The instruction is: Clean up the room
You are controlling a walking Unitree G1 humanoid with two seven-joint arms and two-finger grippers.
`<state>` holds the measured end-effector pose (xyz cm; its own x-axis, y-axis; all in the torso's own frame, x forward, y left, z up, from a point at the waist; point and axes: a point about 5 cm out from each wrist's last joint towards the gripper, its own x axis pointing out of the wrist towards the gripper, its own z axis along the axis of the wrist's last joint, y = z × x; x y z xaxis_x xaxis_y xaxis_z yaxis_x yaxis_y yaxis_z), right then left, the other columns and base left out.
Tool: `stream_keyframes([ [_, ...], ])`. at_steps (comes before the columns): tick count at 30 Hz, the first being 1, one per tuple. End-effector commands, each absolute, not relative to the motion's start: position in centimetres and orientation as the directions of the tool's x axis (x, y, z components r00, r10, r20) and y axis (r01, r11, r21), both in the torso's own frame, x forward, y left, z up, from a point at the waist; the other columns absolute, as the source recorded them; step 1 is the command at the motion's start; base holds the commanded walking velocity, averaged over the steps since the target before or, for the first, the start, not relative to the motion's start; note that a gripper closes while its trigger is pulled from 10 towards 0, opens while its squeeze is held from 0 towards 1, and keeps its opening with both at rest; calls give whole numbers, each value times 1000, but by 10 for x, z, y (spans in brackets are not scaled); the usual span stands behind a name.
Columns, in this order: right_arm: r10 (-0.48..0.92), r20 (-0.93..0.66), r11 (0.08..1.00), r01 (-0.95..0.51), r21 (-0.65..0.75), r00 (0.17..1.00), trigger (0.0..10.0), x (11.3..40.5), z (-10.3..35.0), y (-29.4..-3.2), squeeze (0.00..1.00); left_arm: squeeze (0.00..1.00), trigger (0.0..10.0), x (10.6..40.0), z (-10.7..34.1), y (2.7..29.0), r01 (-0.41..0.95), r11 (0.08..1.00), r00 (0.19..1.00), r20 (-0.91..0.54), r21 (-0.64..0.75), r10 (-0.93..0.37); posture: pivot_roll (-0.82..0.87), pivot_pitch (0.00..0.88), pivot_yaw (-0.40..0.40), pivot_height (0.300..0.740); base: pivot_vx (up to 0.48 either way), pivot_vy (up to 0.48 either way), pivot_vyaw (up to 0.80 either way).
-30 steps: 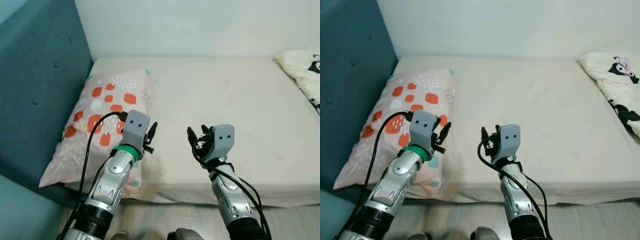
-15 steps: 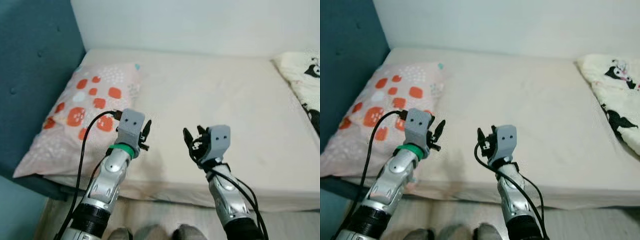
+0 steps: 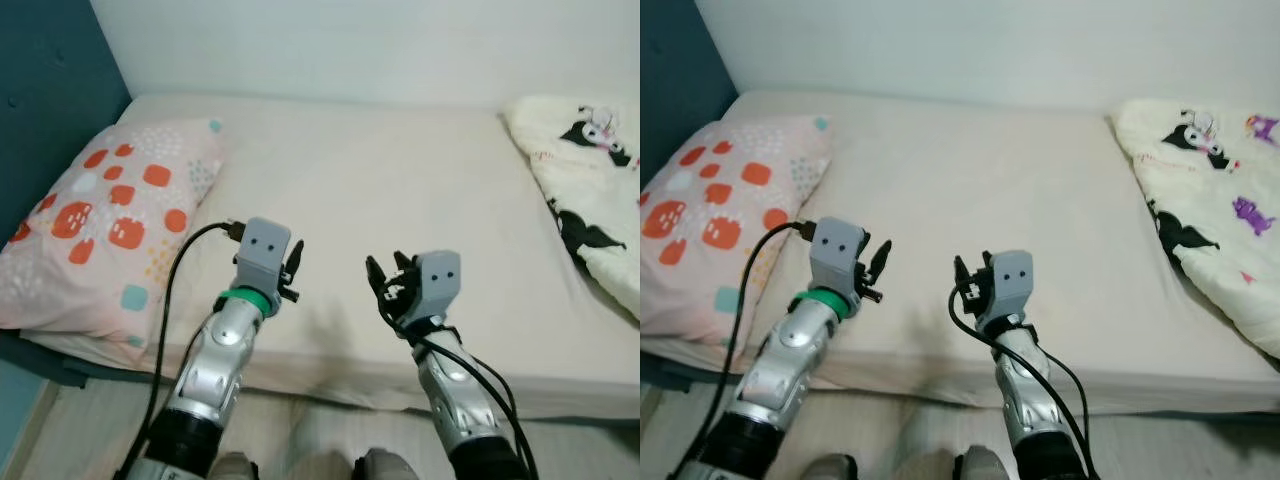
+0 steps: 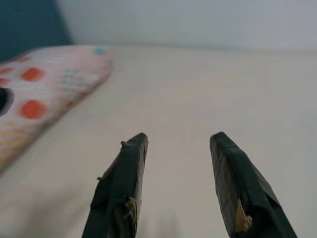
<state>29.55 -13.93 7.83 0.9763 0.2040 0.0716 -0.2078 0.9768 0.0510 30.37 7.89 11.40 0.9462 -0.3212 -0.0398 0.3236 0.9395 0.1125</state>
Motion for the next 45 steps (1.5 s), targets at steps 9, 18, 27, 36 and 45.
stream_keyframes([
  [9, 208, 61, 975, -212, 69, 976, 10000, 293, 74, -134, 0, 0, 10000, 304, 110, 85, 313, 942, 950, -61, 118, -307, -36, 19, 37, 740, 0, -447, 0],
  [18, 209, 62, 975, -213, 69, 976, 10000, 293, 74, -134, 0, 0, 10000, 304, 110, 84, 315, 941, 949, -61, 120, -310, -36, 15, 38, 740, 0, -332, 0],
  [27, 211, 63, 974, -215, 68, 976, 10000, 293, 74, -134, 0, 0, 10000, 304, 110, 84, 320, 940, 947, -61, 121, -315, -37, 12, 38, 740, 0, -390, 0],
  [36, 212, 63, 974, -216, 67, 975, 10000, 293, 74, -134, 0, 0, 10000, 304, 110, 83, 323, 939, 946, -61, 121, -318, -38, 11, 38, 740, 0, -444, 0],
  [45, 210, 62, 974, -214, 67, 976, 10000, 292, 74, -134, 0, 0, 10000, 304, 109, 84, 314, 943, 949, -70, 109, -307, -39, 14, 40, 740, 0, -331, 0],
])
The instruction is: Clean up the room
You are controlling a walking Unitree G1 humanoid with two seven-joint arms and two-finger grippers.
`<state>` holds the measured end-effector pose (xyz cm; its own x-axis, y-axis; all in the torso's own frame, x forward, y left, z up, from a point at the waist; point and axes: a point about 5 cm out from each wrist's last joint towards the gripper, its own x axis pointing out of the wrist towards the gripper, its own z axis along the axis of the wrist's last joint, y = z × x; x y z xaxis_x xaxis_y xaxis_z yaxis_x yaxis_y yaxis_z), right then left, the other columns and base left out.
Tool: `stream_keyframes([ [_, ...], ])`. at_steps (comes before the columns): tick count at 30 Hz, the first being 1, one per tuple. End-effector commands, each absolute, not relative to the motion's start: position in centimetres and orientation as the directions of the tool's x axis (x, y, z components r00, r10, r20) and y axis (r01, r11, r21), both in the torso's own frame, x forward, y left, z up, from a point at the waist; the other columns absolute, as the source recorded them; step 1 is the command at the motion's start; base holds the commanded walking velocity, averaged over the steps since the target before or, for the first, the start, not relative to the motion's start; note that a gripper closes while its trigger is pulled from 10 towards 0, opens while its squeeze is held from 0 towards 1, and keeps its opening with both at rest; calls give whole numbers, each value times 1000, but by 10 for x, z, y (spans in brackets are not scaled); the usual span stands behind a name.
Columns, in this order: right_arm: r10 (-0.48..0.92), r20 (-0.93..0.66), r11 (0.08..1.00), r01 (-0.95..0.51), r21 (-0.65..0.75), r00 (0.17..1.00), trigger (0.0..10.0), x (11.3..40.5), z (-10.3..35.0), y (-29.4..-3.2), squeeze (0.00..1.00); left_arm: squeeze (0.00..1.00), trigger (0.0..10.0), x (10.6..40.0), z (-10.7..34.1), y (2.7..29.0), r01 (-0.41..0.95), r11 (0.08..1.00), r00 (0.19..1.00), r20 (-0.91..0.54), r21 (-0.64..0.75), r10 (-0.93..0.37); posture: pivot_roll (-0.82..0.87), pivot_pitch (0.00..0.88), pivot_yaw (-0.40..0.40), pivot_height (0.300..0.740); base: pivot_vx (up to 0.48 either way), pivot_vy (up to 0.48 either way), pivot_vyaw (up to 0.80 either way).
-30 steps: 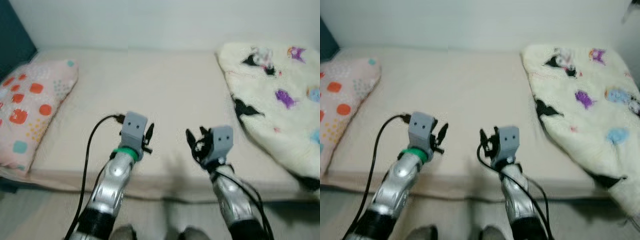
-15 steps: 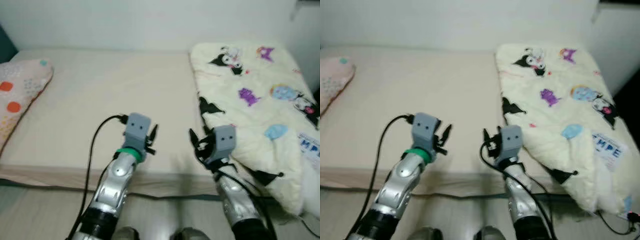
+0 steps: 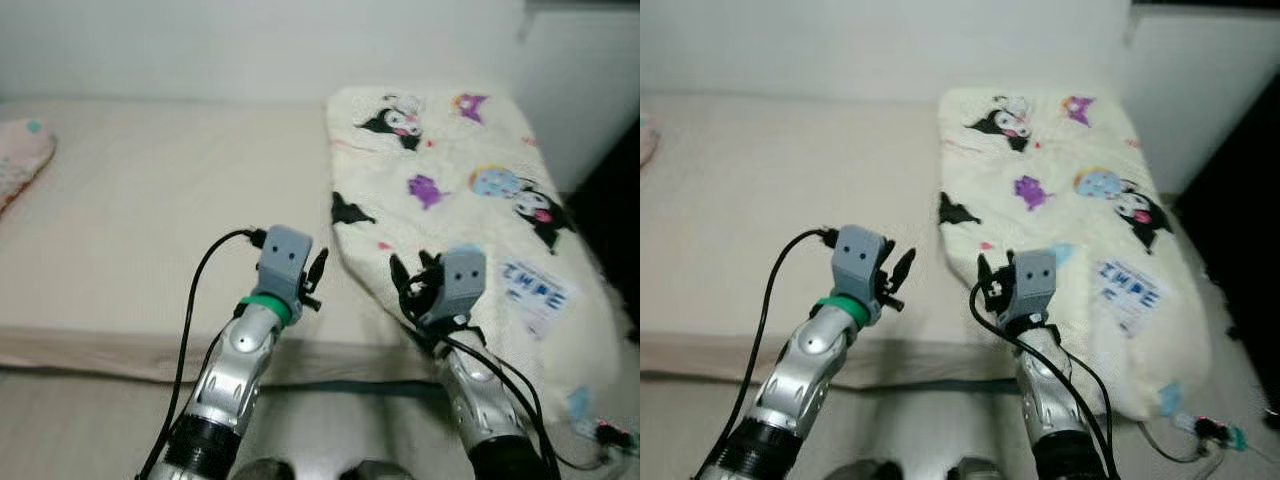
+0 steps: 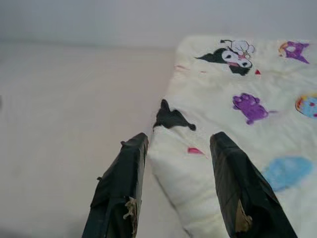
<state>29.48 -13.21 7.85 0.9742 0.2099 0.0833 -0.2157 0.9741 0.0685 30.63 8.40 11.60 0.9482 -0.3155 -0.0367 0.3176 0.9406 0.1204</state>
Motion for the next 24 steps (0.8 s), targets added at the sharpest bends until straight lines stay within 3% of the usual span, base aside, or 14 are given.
stream_keyframes([
  [1, 210, 63, 975, -214, 67, 976, 10000, 292, 74, -134, 0, 0, 10000, 305, 109, 84, 308, 946, 951, -75, 105, -301, -39, 14, 40, 740, 0, 0, 0],
  [4, 209, 63, 975, -214, 67, 976, 10000, 292, 74, -133, 0, 0, 10000, 307, 109, 85, 301, 949, 952, -79, 91, -295, -40, 15, 41, 740, 0, 0, 0],
  [13, 207, 64, 975, -211, 68, 976, 10000, 292, 74, -133, 0, 0, 10000, 307, 109, 85, 299, 949, 953, -81, 97, -292, -42, 16, 42, 740, 0, 434, 0],
  [24, 206, 63, 975, -210, 68, 977, 10000, 292, 74, -134, 0, 0, 10000, 307, 110, 85, 302, 947, 953, -72, 109, -295, -42, 19, 44, 740, 0, 0, 0],
])
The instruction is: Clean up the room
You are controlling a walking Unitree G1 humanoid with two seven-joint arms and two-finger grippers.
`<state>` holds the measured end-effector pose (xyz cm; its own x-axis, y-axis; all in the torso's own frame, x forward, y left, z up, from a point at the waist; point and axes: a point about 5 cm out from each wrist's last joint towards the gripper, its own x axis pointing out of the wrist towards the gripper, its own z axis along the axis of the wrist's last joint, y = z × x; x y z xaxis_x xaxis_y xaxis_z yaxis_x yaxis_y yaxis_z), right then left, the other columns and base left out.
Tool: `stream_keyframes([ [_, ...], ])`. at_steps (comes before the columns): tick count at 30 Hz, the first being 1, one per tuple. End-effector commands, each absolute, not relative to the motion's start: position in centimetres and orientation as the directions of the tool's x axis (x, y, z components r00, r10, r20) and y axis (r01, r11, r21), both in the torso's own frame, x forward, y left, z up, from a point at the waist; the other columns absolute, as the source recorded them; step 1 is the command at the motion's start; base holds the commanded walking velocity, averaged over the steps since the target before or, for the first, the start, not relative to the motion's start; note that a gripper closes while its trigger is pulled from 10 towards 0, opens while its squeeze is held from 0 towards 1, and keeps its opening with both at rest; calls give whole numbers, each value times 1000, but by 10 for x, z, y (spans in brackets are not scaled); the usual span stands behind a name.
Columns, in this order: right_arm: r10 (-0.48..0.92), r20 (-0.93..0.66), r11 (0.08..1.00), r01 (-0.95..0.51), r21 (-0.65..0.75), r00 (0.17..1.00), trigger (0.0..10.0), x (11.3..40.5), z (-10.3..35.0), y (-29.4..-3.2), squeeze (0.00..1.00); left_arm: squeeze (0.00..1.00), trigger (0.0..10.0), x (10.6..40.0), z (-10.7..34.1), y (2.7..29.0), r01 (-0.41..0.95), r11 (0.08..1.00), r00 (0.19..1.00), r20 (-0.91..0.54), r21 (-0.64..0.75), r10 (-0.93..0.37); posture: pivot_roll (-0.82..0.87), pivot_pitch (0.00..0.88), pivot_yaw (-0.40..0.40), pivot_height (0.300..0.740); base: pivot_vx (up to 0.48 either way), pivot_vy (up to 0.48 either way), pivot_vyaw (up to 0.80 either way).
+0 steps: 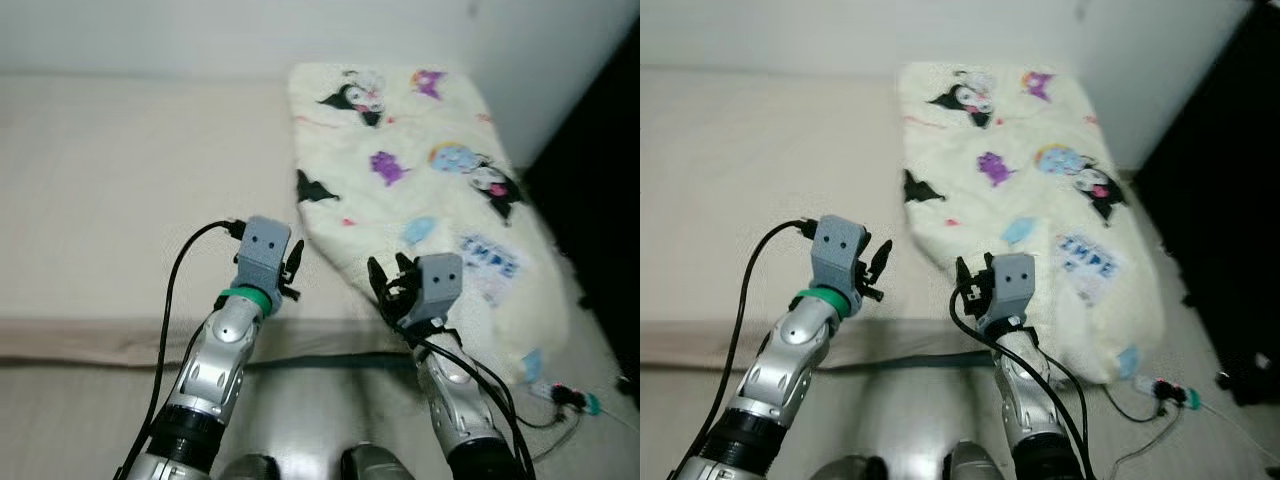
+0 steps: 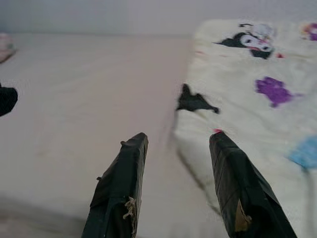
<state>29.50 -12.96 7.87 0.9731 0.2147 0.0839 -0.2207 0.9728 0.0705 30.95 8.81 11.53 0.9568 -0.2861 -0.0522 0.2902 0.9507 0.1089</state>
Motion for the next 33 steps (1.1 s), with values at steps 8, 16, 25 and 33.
stream_keyframes([
  [8, 210, 62, 975, -214, 67, 976, 10000, 291, 73, -133, 0, 0, 10000, 306, 110, 84, 305, 946, 951, -72, 105, -299, -42, 22, 45, 740, 0, 0, 0],
  [16, 193, 77, 981, -194, 1, 978, 10000, 293, 77, -136, 0, 0, 10000, 305, 107, 85, 307, 946, 951, -85, 108, -298, -43, 26, 45, 740, 0, 0, 0],
  [25, 125, 116, 991, -118, -68, 985, 10000, 299, 86, -149, 0, 0, 10000, 306, 103, 88, 299, 948, 952, -99, 112, -289, -46, 27, 40, 720, 0, 0, 0],
  [33, 83, 129, 994, -73, -78, 988, 10000, 301, 90, -158, 0, 0, 10000, 305, 102, 87, 298, 948, 952, -103, 112, -287, -46, 30, 41, 690, 0, 0, 0],
])
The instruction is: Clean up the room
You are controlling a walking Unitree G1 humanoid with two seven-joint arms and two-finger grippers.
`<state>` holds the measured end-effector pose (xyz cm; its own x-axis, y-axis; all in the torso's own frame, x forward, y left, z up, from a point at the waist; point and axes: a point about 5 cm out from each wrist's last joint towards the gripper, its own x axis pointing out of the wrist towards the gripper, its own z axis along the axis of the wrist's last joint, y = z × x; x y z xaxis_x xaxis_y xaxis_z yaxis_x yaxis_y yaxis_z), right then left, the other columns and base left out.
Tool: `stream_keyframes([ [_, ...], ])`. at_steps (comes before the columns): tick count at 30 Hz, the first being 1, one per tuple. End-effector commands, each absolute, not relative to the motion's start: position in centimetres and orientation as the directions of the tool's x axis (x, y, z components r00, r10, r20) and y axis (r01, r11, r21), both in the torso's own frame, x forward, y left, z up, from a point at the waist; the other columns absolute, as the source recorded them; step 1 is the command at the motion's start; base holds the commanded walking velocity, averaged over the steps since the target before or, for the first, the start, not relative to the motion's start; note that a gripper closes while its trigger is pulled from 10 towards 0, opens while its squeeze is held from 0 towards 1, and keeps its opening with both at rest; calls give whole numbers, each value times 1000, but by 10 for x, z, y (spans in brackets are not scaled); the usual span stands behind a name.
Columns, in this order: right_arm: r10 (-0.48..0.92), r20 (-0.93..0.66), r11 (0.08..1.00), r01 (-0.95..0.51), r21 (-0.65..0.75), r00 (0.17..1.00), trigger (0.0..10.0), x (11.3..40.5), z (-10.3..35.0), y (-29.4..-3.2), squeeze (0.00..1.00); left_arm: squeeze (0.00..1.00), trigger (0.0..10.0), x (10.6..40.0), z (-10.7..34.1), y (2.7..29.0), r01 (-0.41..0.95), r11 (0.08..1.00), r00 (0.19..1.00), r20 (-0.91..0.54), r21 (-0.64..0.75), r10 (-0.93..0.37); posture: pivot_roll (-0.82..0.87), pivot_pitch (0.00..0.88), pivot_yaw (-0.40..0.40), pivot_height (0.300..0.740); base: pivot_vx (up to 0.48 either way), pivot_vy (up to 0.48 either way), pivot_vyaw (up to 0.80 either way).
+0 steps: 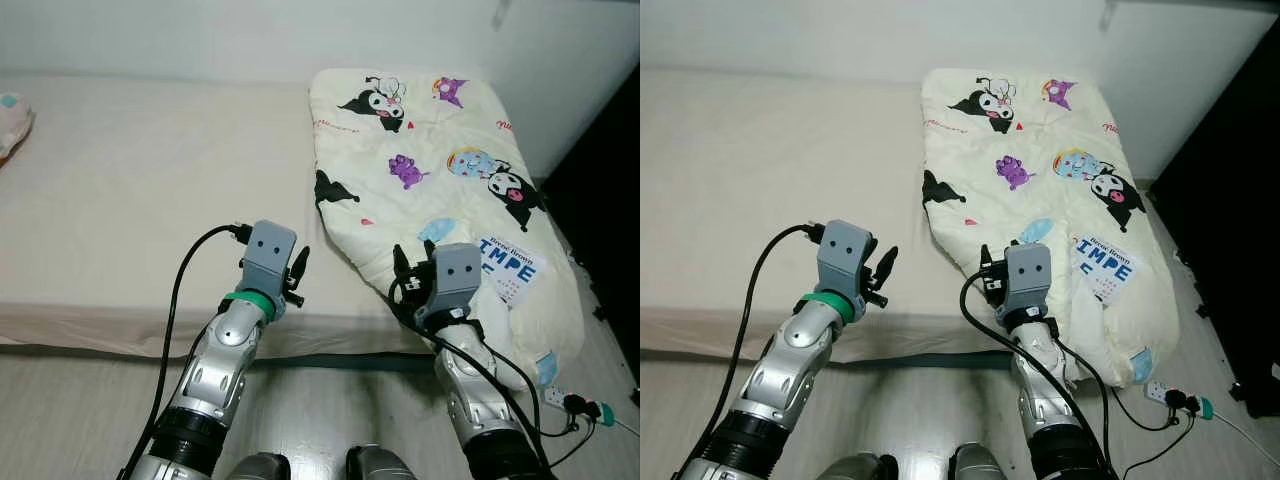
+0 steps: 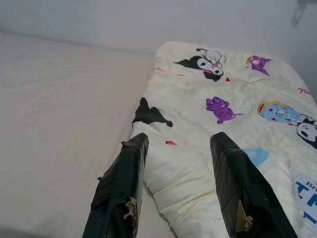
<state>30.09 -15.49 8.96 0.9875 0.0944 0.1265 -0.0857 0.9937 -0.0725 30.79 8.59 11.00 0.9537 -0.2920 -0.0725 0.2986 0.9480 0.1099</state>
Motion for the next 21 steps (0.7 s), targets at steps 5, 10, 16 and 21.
stream_keyframes([
  [5, 65, 132, 996, -55, -76, 989, 10000, 303, 91, -163, 0, 0, 10000, 305, 101, 89, 297, 948, 952, -108, 114, -286, -46, 34, 43, 660, 0, 0, 0],
  [10, 58, 135, 996, -48, -78, 989, 10000, 304, 92, -164, 0, 0, 10000, 305, 101, 89, 296, 948, 952, -109, 115, -285, -44, 36, 43, 640, 0, 0, 0],
  [16, 49, 134, 996, -38, -82, 990, 10000, 304, 92, -167, 0, 0, 10000, 304, 100, 90, 295, 948, 953, -110, 115, -283, -43, 37, 43, 620, 0, 0, 0],
  [21, 33, 136, 996, -21, -84, 990, 10000, 305, 93, -171, 0, 0, 10000, 304, 100, 90, 297, 948, 952, -112, 118, -284, -44, 36, 45, 595, 0, 0, 0],
])
